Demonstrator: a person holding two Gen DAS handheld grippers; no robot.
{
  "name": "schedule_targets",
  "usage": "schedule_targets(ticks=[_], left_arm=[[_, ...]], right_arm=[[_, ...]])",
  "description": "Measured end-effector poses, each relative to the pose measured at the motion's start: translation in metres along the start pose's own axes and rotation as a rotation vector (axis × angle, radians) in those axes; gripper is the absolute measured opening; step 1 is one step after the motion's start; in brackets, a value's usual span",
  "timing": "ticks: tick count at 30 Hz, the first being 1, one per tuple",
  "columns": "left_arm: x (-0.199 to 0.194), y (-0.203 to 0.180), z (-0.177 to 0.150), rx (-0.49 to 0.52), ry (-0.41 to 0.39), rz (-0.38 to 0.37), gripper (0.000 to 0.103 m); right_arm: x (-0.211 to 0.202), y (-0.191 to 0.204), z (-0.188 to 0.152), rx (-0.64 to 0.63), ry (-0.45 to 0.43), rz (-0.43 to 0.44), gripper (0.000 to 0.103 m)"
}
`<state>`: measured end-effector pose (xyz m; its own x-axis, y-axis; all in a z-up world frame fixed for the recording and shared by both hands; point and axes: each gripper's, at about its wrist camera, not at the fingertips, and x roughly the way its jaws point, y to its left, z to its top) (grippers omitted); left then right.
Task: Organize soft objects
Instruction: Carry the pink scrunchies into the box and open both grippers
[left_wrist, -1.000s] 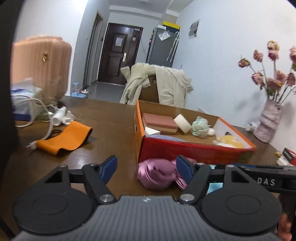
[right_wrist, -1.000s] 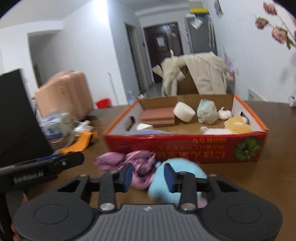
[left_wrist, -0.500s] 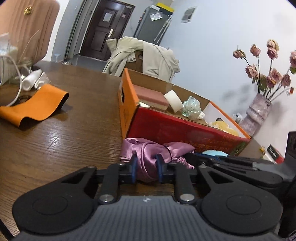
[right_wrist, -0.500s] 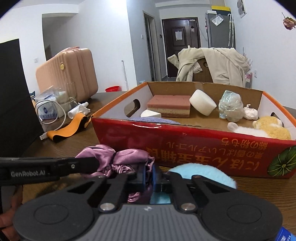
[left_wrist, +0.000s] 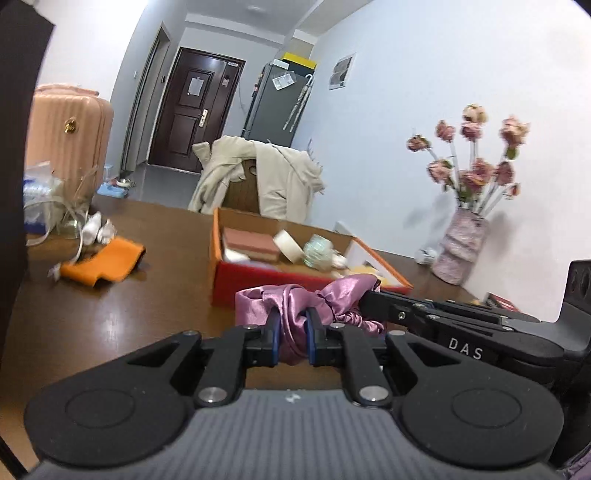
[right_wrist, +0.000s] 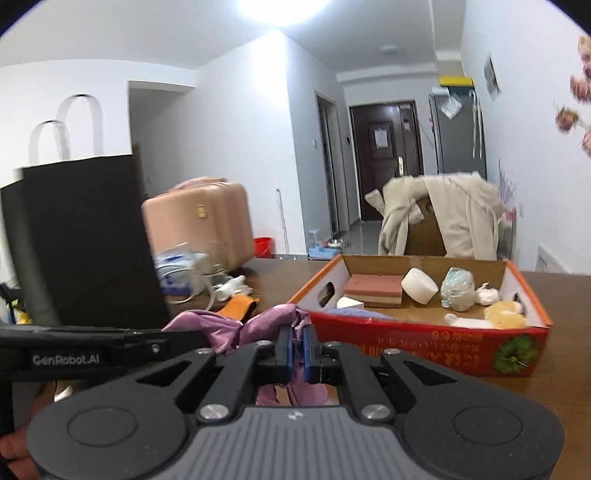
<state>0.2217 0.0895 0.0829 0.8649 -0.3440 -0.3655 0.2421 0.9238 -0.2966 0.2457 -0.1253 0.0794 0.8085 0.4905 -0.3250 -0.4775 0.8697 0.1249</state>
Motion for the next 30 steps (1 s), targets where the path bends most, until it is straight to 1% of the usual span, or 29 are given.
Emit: schedule_targets(ticks=[4,7,10,13,18,21,25,29,30], left_arm=[[-0.046,-0.023,-0.033,0.000,0.009,-0.029,0.013],[-0.067,-0.035,-0.051,0.000,0.016,-0.054,0.014],[-0.076,-0.047,-0.062,0.027,0.025,-0.064,0.014],[-0.082,-0.057,-0.067,0.041,0.017,-0.079,0.014],[-0.076,-0.064,-0.068,0.045,0.015,-0.095,0.014],[-0.067,-0.062,-0.063,0.031,0.023,-0.104,0.014],[-0.037,-0.060,-0.038,0.016,0.033,-0.127,0.014],[0.012,-0.062,0.008,0.031,0.009,-0.153,0.014],[0.032,-0.061,0.024,0.033,0.007,-0.163,0.014]], right_arm=[[-0.051,0.014,-0.026,0.007,0.024,-0.003,0.006],[-0.077,0.023,-0.044,0.000,0.043,-0.022,0.006],[-0.096,0.028,-0.054,0.000,0.045,-0.045,0.006],[-0.110,0.029,-0.060,0.004,0.033,-0.066,0.006],[-0.116,0.021,-0.062,0.015,0.025,-0.083,0.006],[-0.108,0.013,-0.058,0.024,0.028,-0.086,0.006],[-0.092,-0.005,-0.044,0.031,0.023,-0.093,0.006],[-0.059,-0.046,-0.002,0.024,-0.006,-0.099,0.006],[-0.048,-0.060,0.012,0.027,-0.010,-0.097,0.006]])
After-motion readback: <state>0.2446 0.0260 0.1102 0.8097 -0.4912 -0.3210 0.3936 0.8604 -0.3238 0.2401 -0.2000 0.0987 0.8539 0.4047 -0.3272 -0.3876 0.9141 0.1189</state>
